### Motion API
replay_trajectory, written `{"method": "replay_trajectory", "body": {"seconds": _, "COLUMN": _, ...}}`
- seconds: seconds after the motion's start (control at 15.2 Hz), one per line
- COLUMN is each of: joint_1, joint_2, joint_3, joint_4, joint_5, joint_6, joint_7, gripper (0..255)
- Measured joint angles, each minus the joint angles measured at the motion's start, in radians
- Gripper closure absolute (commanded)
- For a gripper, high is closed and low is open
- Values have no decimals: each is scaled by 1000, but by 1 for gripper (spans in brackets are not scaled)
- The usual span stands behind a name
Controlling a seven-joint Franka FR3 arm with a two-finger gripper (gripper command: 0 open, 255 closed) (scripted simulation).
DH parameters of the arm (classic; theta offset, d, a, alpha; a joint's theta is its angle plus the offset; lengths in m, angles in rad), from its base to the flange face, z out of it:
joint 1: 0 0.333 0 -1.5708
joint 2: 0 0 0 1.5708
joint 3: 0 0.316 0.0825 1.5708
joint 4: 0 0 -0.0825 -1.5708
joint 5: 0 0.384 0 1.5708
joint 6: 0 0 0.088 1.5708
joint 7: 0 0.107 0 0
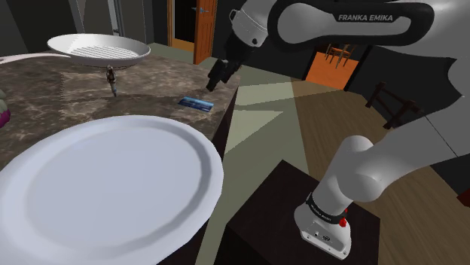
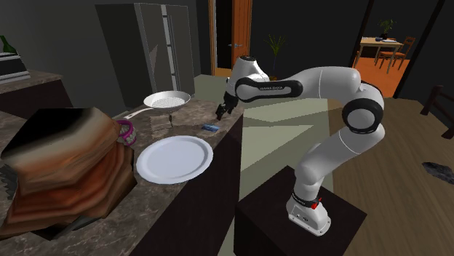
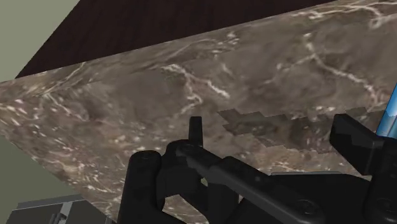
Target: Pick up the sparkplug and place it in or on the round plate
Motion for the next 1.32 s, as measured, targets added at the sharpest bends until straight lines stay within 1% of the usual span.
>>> {"method": "replay_trajectory", "body": {"seconds": 0.33, "joint_1": 26, "joint_2": 91, "joint_3": 57, "joint_4": 64, "joint_5": 9, "joint_6": 116, "joint_7": 35, "gripper": 0}}
{"method": "replay_trajectory", "body": {"seconds": 0.46, "joint_1": 34, "joint_2": 134, "joint_3": 84, "joint_4": 107, "joint_5": 5, "joint_6": 152, "joint_7": 55, "gripper": 0}}
{"method": "replay_trajectory", "body": {"seconds": 0.66, "joint_1": 44, "joint_2": 182, "joint_3": 114, "joint_4": 143, "joint_5": -3, "joint_6": 217, "joint_7": 72, "gripper": 0}}
{"method": "replay_trajectory", "body": {"seconds": 0.79, "joint_1": 48, "joint_2": 224, "joint_3": 144, "joint_4": 194, "joint_5": -19, "joint_6": 243, "joint_7": 99, "gripper": 0}}
{"method": "replay_trajectory", "body": {"seconds": 1.06, "joint_1": 54, "joint_2": 296, "joint_3": 197, "joint_4": 260, "joint_5": -60, "joint_6": 319, "joint_7": 145, "gripper": 0}}
{"method": "replay_trajectory", "body": {"seconds": 1.32, "joint_1": 57, "joint_2": 386, "joint_3": 251, "joint_4": 362, "joint_5": -131, "joint_6": 371, "joint_7": 205, "gripper": 0}}
